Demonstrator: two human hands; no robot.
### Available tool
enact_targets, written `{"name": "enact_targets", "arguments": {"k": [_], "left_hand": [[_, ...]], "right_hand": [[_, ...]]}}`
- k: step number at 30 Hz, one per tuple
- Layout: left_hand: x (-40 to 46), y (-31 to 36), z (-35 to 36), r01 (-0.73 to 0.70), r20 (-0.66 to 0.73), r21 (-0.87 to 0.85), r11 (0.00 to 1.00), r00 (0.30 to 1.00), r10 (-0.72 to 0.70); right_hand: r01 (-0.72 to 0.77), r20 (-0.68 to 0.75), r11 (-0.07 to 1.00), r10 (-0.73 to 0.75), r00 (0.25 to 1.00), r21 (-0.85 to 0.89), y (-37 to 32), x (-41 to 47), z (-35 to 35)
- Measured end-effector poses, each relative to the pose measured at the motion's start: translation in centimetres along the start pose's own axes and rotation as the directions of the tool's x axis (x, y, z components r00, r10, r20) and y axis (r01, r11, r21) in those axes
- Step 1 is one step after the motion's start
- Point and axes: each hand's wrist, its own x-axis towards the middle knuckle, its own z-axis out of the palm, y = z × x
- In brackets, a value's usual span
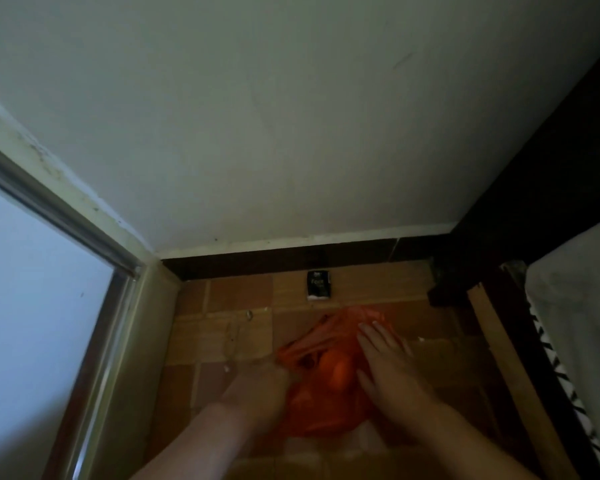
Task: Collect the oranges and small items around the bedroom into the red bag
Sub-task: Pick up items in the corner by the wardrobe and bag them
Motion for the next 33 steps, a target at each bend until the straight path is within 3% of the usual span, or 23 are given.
{"name": "enact_targets", "arguments": {"k": [5,9,13,15,18,20,23,27,30,33], "left_hand": [[1.5,-2.6,1.2,0.106,-0.004,0.202,0.973,0.994,-0.108],[1.6,-2.8,0.9,0.148,-0.090,0.065,0.987,0.986,-0.141],[1.3,-1.0,0.0,0.054,-0.247,-0.069,0.996,0.967,-0.069],[1.1,-0.2,-0.5,0.047,-0.270,-0.082,0.996,0.960,-0.068],[0.7,-0.1,-0.5,0.082,-0.194,0.005,0.997,0.978,-0.080],[0.3,-0.3,0.0,0.078,-0.128,0.107,0.991,0.990,-0.064],[0.5,-0.4,1.4,0.071,-0.040,0.199,0.977,0.997,-0.064],[1.4,-1.0,2.8,0.113,0.058,0.307,0.945,0.989,-0.137],[2.1,-2.5,3.6,0.175,0.016,0.367,0.914,0.981,-0.195],[2.4,-3.2,3.6,0.250,-0.022,0.361,0.899,0.966,-0.259]], "right_hand": [[-0.066,-0.041,0.998,0.066,0.997,0.014,0.8,0.1,0.3],[-0.046,-0.299,0.999,0.043,0.953,-0.003,0.8,0.0,0.3],[0.158,-0.563,0.985,-0.093,0.822,0.068,-1.6,0.3,-1.6],[0.254,-0.483,0.965,-0.191,0.855,0.069,-3.1,0.8,-2.7],[0.329,-0.148,0.944,-0.323,0.935,0.018,-4.2,1.3,-2.2],[0.331,0.010,0.944,-0.330,0.944,-0.001,-3.9,1.1,-0.7],[0.293,0.130,0.956,-0.291,0.948,0.000,-2.8,0.2,2.0],[0.286,0.177,0.957,-0.274,0.945,-0.042,-1.9,-1.4,4.3],[0.316,0.121,0.941,-0.303,0.945,-0.119,-2.0,-2.6,5.4],[0.311,-0.022,0.939,-0.317,0.948,-0.149,-2.3,-3.3,6.1]]}}
